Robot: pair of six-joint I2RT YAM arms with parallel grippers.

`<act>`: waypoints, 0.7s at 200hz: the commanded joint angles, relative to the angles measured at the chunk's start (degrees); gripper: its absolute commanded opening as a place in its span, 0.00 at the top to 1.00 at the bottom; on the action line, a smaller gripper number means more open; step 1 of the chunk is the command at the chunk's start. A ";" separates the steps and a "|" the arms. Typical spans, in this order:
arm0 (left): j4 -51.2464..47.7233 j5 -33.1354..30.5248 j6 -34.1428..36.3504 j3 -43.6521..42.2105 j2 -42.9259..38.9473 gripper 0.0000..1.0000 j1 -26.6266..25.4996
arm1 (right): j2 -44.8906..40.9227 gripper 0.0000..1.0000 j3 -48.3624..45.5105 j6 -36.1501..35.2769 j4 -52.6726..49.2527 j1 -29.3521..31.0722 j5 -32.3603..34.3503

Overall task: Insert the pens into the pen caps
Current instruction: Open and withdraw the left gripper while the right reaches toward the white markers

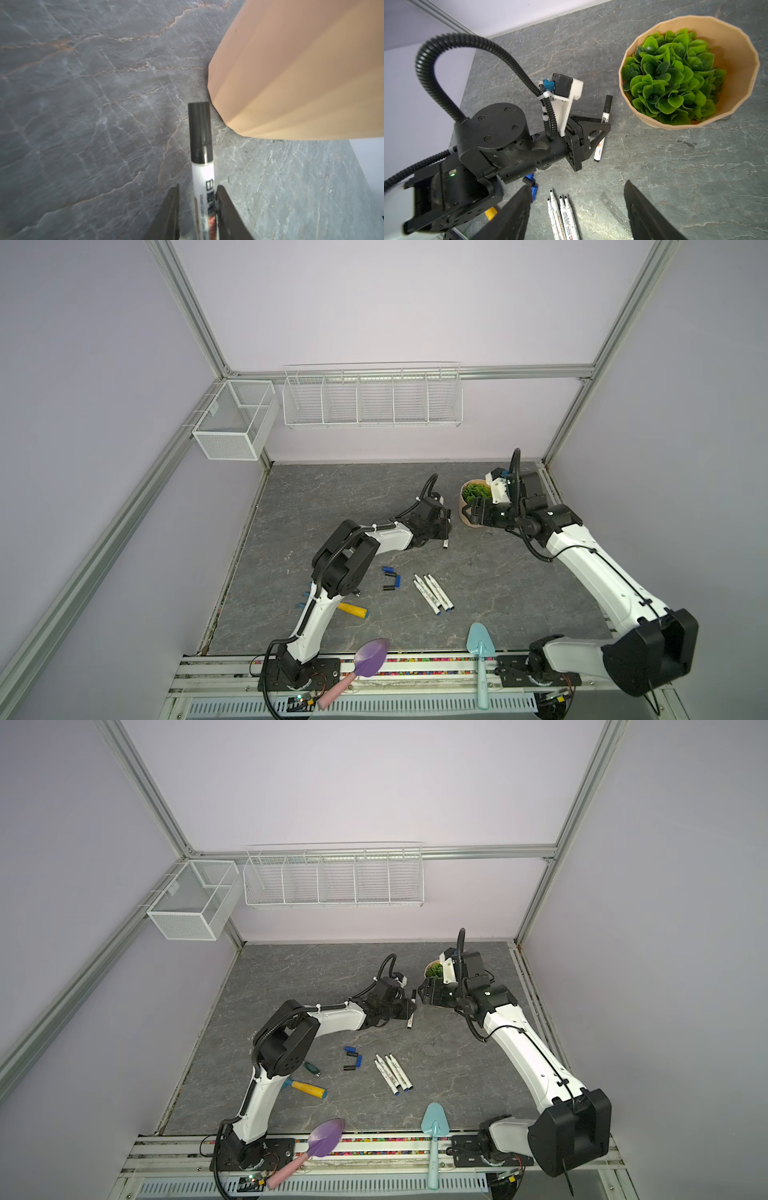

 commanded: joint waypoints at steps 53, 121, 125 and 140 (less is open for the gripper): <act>-4.29 2.48 0.32 0.77 -3.24 0.70 3.41 | 0.87 0.26 0.65 -0.35 -1.35 -0.31 -1.25; -4.58 3.29 1.58 1.64 -3.22 0.87 3.59 | 0.97 0.27 0.02 -1.69 -2.37 -0.26 -1.52; -3.49 3.51 1.67 0.83 -3.75 0.86 3.67 | 1.04 0.27 -0.28 -2.09 -2.61 -0.06 -1.58; 2.45 3.35 1.39 -3.63 -7.02 0.84 3.96 | 0.82 0.27 -1.87 -3.50 -3.57 1.13 -2.06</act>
